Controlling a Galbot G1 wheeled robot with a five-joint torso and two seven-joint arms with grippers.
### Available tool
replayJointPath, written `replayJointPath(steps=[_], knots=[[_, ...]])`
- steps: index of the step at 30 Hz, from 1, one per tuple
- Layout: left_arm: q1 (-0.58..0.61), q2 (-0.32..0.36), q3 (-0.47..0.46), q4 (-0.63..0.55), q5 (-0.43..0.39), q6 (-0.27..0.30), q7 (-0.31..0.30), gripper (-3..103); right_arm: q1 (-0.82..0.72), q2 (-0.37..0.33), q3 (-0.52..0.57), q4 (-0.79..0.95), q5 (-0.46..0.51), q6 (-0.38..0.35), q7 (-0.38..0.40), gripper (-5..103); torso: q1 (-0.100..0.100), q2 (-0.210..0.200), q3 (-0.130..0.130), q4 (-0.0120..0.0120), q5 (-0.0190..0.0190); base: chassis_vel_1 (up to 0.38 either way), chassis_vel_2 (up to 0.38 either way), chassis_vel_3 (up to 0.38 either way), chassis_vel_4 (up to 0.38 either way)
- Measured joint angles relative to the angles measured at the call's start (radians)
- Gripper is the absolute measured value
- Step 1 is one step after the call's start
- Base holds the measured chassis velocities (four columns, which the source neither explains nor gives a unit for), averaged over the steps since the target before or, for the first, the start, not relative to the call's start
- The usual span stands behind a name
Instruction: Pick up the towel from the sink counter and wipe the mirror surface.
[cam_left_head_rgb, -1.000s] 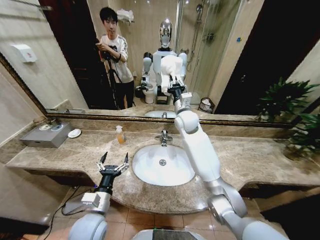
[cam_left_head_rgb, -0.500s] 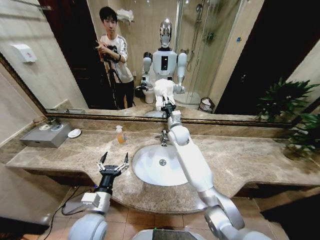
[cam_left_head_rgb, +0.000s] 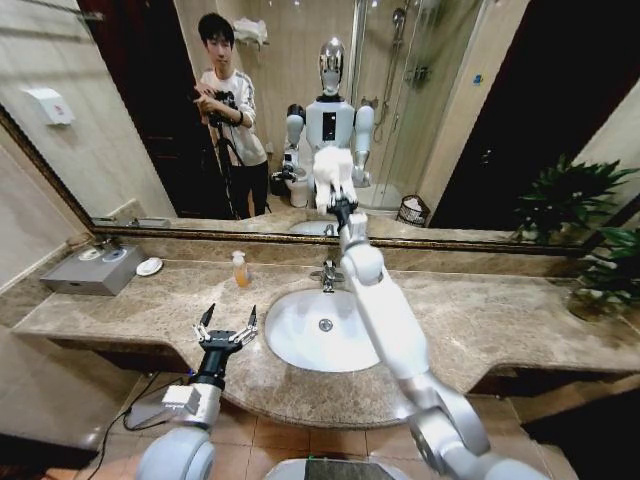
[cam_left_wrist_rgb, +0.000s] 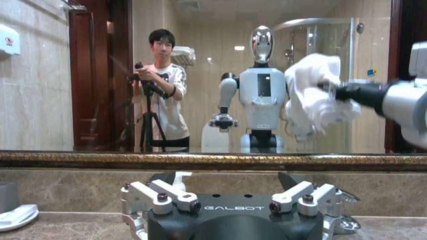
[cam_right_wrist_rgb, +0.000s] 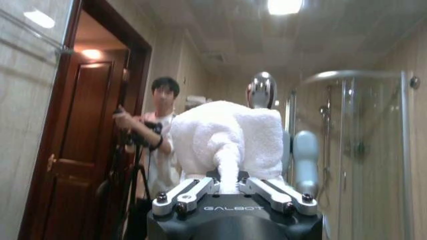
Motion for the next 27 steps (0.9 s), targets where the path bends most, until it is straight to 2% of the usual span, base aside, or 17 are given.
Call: replayJointPath(steps=[6,13,17,27], knots=[[0.0,0.0,0.0,0.0,0.0,0.0,0.0,100,0.003,0.003,0.001,0.018,-0.007,0.001,-0.002,9,0.0,0.0,0.0,0.0003,0.0,0.0,0.0,0.0,0.0],[0.0,0.0,0.0,0.0,0.0,0.0,0.0,100,0.144,-0.022,0.01,0.072,0.043,-0.068,0.002,9,0.0,0.0,0.0,0.0002,-0.0002,0.0,0.0,0.0,0.0],[0.0,0.0,0.0,0.0,0.0,0.0,0.0,100,0.165,-0.025,0.014,0.067,0.046,-0.076,0.004,9,0.0,0.0,0.0,0.0003,-0.0004,0.0,0.0,0.0,0.0],[0.0,0.0,0.0,0.0,0.0,0.0,0.0,100,-0.011,-0.016,0.005,0.059,-0.002,-0.044,0.007,9,0.0,0.0,0.0,0.0002,0.0,0.0,0.0,0.0,0.0]])
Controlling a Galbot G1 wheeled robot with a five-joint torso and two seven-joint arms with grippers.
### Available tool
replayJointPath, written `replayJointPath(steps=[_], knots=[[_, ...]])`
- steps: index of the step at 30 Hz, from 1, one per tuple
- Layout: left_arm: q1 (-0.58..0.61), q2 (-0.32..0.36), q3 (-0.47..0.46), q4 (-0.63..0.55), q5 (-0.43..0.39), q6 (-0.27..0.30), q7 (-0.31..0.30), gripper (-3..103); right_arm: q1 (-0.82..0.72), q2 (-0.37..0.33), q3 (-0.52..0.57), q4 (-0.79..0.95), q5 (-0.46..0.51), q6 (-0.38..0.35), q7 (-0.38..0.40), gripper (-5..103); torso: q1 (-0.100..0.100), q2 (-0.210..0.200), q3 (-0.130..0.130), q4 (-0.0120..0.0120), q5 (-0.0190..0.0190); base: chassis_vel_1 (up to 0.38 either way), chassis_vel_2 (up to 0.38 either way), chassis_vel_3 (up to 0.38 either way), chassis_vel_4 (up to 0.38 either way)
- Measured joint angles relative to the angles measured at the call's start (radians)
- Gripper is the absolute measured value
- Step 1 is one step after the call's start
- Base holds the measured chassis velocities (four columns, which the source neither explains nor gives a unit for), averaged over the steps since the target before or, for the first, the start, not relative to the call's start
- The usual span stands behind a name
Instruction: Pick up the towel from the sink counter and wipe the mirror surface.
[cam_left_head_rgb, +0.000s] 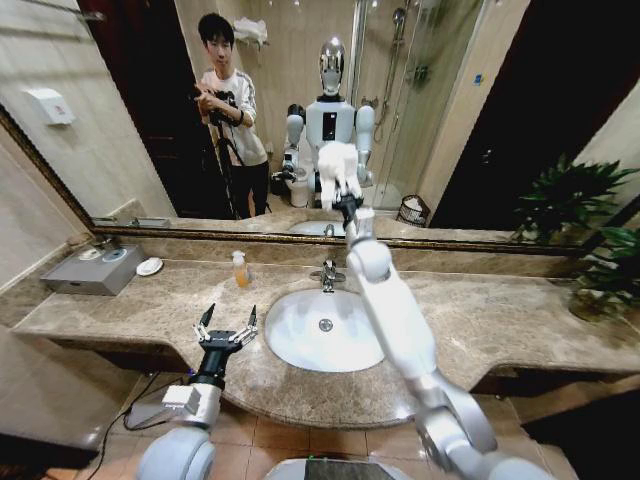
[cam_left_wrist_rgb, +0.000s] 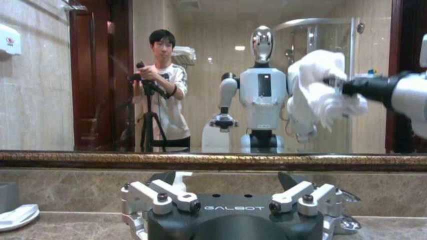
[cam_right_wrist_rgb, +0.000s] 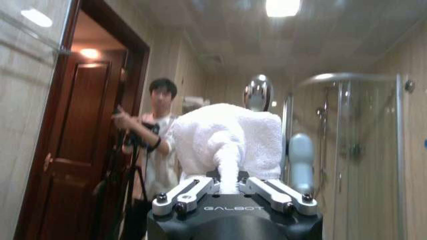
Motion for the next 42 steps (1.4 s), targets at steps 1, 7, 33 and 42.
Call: replayJointPath(steps=[1,7,33,42], knots=[[0.0,0.0,0.0,0.0,0.0,0.0,0.0,100,-0.008,-0.001,-0.001,-0.002,-0.002,0.003,0.0,9,0.0,0.0,0.0,0.0,-0.0001,0.0,0.0,0.0,0.0],[0.0,0.0,0.0,0.0,0.0,0.0,0.0,100,0.03,-0.021,-0.002,0.039,0.029,-0.022,0.005,9,0.0,0.0,0.0,-0.0001,-0.0003,0.0,0.0,0.0,0.0],[0.0,0.0,0.0,0.0,0.0,0.0,0.0,100,-0.136,-0.044,-0.028,0.132,0.035,-0.024,0.013,9,0.0,0.0,0.0,-0.0001,-0.0003,0.0,0.0,0.0,0.0],[0.0,0.0,0.0,0.0,0.0,0.0,0.0,100,-0.184,-0.053,-0.016,0.18,0.001,-0.019,-0.012,9,0.0,0.0,0.0,0.0,-0.0001,0.0,0.0,0.0,0.0]])
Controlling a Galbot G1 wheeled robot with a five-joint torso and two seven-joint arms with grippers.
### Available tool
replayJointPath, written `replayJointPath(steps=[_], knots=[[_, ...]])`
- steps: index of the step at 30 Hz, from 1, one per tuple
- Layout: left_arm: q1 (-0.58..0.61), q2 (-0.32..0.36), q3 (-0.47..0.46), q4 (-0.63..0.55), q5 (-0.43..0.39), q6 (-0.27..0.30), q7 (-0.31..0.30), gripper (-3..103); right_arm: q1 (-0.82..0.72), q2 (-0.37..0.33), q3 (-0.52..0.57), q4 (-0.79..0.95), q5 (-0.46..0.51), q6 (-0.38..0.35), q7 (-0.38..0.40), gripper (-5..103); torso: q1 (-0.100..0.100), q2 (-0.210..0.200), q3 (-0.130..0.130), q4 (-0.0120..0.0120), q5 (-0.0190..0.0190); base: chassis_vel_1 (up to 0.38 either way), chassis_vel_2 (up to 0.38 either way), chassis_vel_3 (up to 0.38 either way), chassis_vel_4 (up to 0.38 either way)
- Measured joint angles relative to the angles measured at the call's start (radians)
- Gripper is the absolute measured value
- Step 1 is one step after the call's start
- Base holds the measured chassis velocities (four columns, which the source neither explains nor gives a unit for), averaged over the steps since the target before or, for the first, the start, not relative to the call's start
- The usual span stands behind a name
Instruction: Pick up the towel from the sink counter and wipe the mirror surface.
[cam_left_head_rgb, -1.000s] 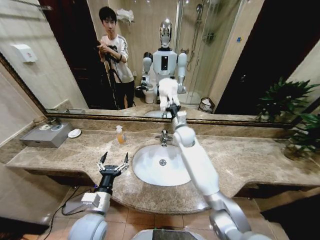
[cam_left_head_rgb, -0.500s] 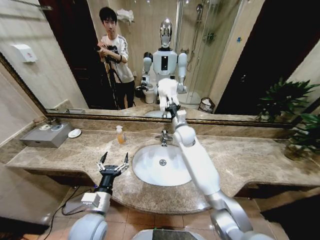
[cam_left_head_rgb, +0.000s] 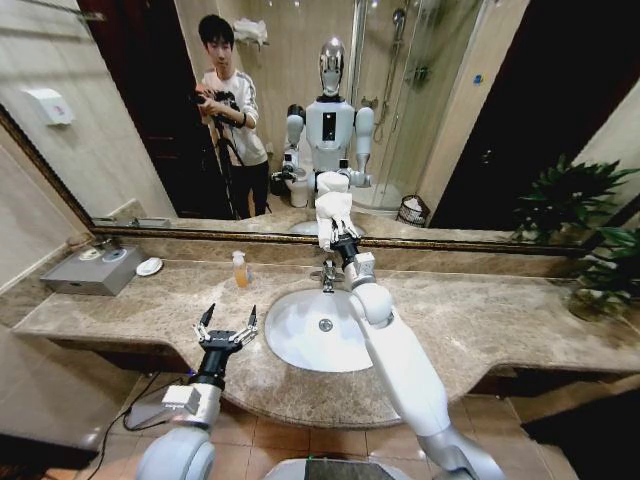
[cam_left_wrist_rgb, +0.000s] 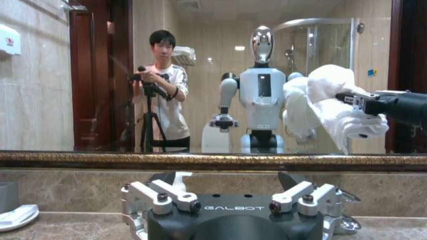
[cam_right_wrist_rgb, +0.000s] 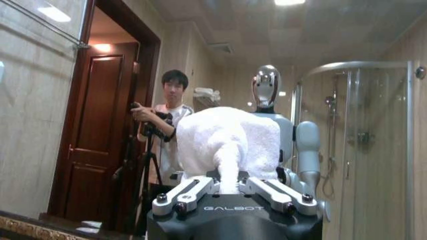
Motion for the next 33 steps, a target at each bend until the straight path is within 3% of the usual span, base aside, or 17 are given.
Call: replayJointPath(steps=[17,33], knots=[[0.0,0.0,0.0,0.0,0.0,0.0,0.0,100,-0.021,0.019,-0.01,0.008,-0.057,0.011,-0.008,9,0.0,0.0,0.0,0.0,0.0,0.004,0.003,-0.002,-0.003],[0.0,0.0,0.0,0.0,0.0,0.0,0.0,100,-0.045,0.028,-0.023,0.044,-0.086,0.0,-0.016,9,0.0,0.0,0.0,0.0,-0.0002,0.106,0.106,-0.11,-0.101]])
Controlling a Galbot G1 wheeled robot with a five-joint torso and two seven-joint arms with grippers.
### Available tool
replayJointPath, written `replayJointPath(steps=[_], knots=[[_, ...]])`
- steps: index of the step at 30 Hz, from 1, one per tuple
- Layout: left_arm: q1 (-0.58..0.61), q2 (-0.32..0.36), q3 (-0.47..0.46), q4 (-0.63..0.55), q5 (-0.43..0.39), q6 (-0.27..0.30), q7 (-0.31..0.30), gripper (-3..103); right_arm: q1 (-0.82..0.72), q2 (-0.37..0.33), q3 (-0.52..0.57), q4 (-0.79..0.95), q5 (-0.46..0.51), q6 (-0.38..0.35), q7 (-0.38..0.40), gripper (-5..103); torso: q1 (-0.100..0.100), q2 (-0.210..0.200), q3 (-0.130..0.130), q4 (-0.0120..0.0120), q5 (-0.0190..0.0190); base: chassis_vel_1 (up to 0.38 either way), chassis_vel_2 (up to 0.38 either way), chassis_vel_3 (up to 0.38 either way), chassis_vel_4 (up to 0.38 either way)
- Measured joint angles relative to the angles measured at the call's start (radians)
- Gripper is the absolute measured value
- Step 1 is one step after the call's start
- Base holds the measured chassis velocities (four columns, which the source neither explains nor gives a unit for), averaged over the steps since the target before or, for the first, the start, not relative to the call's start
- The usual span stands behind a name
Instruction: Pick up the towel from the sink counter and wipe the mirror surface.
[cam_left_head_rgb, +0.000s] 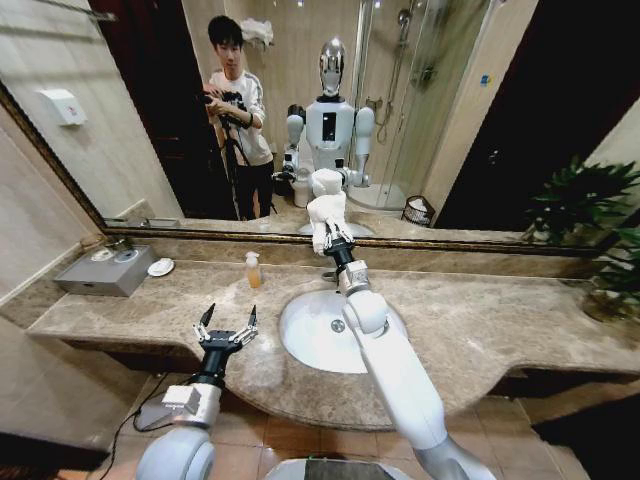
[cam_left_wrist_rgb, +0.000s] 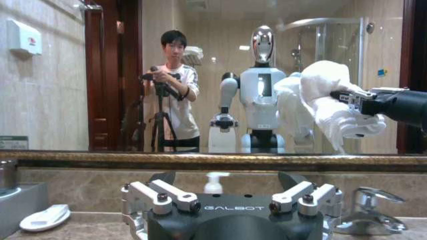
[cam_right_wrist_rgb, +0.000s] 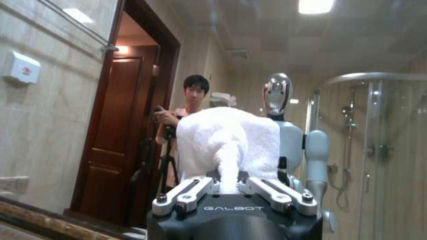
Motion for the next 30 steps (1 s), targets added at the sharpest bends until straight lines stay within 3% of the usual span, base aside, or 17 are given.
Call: replayJointPath(steps=[11,25,30], knots=[[0.0,0.0,0.0,0.0,0.0,0.0,0.0,100,0.082,0.013,-0.002,-0.074,0.026,0.013,0.001,9,0.0,0.0,0.0,0.0002,0.0001,0.075,0.062,-0.06,-0.066],[0.0,0.0,0.0,0.0,0.0,0.0,0.0,100,0.389,0.07,-0.03,-0.205,0.089,-0.052,0.017,9,0.0,0.0,0.0,0.0001,0.0,0.0,0.0,0.0,0.0],[0.0,0.0,0.0,0.0,0.0,0.0,0.0,100,0.362,0.078,-0.042,-0.27,0.089,-0.033,0.0,9,0.0,0.0,0.0,0.0,0.0003,0.0,0.0,0.0,0.0]])
